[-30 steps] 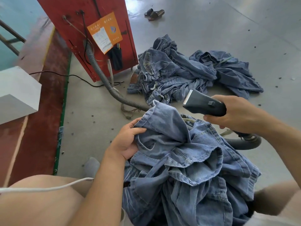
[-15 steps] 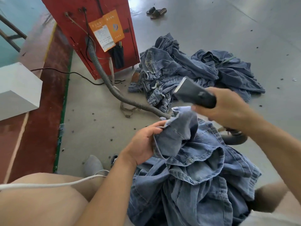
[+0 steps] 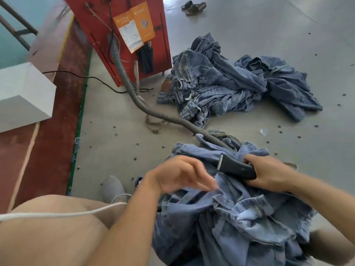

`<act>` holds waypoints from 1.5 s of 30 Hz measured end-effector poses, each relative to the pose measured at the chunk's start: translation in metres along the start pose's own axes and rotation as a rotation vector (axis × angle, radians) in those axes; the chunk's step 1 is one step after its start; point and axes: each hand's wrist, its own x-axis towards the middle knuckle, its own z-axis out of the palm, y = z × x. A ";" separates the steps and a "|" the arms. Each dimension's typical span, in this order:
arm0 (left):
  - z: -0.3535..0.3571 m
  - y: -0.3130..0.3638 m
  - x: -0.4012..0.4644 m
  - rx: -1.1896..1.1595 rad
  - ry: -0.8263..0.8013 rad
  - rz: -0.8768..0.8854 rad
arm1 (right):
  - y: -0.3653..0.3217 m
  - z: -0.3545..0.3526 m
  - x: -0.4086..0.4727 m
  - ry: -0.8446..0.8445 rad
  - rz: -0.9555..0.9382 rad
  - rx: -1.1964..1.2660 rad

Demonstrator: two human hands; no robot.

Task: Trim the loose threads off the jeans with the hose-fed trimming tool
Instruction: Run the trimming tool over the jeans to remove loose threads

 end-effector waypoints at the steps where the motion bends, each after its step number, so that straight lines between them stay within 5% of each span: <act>1: -0.023 0.000 -0.002 -0.063 0.343 -0.015 | 0.004 0.003 -0.004 0.005 -0.006 0.009; 3: -0.062 -0.014 -0.004 0.006 0.937 -0.145 | 0.006 0.012 -0.014 -0.032 -0.047 -0.005; 4: -0.073 -0.025 -0.005 0.140 1.053 -0.280 | 0.007 0.017 -0.018 -0.064 -0.062 -0.018; 7: -0.077 -0.052 0.000 0.409 0.780 -0.681 | 0.009 0.022 -0.027 -0.109 -0.060 -0.013; 11: -0.062 -0.063 0.007 0.837 0.308 -0.931 | 0.009 0.018 -0.023 -0.061 -0.056 0.004; 15: -0.069 -0.054 0.005 1.039 0.437 -0.655 | 0.002 0.012 -0.015 -0.012 -0.091 -0.005; 20: -0.070 -0.006 -0.004 0.548 0.732 -0.224 | 0.002 -0.003 -0.010 0.101 -0.063 0.084; 28: -0.055 0.023 -0.016 -0.223 0.371 -0.016 | -0.003 -0.032 0.000 0.186 0.035 0.286; 36: -0.047 0.026 -0.022 0.606 0.394 -0.213 | -0.015 -0.058 -0.010 0.282 0.014 0.315; 41: -0.031 0.022 -0.010 0.198 0.336 -0.071 | -0.024 -0.065 -0.017 0.258 -0.122 0.282; 45: -0.012 0.022 0.007 -0.155 0.339 0.087 | -0.028 -0.067 -0.021 0.397 -0.177 0.307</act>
